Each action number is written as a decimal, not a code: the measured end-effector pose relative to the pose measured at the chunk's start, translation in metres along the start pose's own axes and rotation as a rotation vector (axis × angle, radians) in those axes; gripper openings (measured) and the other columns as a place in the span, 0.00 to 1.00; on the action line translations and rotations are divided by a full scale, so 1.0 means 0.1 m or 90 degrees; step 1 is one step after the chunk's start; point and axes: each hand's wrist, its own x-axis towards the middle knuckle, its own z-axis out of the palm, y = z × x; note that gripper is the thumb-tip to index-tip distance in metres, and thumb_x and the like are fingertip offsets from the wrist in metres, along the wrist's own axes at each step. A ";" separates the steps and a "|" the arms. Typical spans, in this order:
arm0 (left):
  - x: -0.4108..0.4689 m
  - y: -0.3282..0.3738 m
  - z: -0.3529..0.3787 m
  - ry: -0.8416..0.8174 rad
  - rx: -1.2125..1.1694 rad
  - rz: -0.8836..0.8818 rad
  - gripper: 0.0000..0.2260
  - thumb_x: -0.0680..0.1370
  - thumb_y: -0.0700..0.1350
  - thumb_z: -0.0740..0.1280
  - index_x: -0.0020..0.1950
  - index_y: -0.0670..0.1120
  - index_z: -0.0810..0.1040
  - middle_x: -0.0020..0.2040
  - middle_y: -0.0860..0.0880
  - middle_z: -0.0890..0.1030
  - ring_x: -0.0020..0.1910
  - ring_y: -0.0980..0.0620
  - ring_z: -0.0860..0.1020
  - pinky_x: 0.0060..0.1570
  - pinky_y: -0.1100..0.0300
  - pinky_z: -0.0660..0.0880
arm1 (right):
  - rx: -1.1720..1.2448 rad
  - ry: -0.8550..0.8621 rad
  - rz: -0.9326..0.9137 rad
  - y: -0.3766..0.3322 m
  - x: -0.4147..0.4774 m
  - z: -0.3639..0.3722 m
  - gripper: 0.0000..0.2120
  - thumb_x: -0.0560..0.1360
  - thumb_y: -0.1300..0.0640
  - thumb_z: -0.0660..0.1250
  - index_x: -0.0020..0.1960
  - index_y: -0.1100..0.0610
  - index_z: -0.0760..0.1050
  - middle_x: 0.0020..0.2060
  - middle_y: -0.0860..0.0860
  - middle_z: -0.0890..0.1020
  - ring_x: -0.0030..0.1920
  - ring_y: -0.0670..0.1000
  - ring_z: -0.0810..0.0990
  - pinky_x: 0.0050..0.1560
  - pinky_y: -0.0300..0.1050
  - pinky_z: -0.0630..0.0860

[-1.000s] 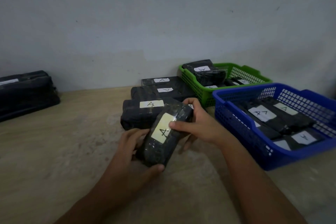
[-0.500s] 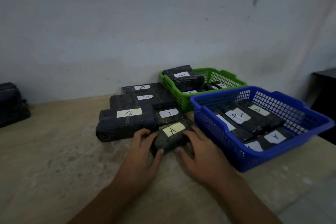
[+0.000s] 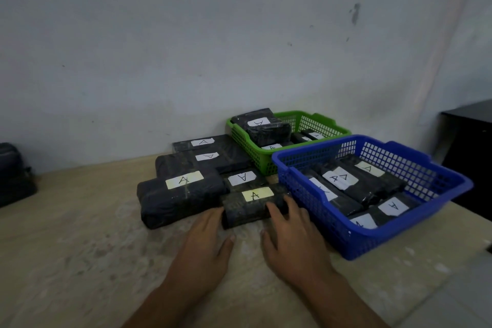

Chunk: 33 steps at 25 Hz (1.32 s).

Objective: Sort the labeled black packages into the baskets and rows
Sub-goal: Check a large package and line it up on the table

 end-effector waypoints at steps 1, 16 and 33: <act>-0.01 -0.01 0.01 -0.004 0.000 0.009 0.26 0.78 0.56 0.61 0.75 0.50 0.62 0.72 0.55 0.67 0.71 0.55 0.65 0.71 0.59 0.63 | 0.003 -0.004 0.002 0.00 -0.01 0.00 0.28 0.79 0.42 0.55 0.77 0.47 0.54 0.78 0.55 0.52 0.73 0.55 0.59 0.68 0.51 0.68; -0.56 -0.79 -1.56 0.242 0.065 -0.089 0.07 0.75 0.46 0.68 0.52 0.54 0.74 0.51 0.56 0.75 0.50 0.58 0.74 0.52 0.66 0.67 | 0.264 -0.103 -0.252 -1.67 0.22 -0.16 0.15 0.76 0.45 0.63 0.61 0.46 0.69 0.58 0.45 0.70 0.57 0.46 0.72 0.55 0.43 0.73; -0.83 -3.00 -3.01 0.608 -0.057 -0.502 0.28 0.79 0.54 0.63 0.74 0.44 0.60 0.71 0.44 0.68 0.68 0.45 0.69 0.65 0.50 0.68 | 0.721 -0.275 -0.026 -4.46 1.57 1.21 0.39 0.75 0.40 0.67 0.77 0.55 0.55 0.75 0.55 0.64 0.72 0.57 0.67 0.69 0.49 0.65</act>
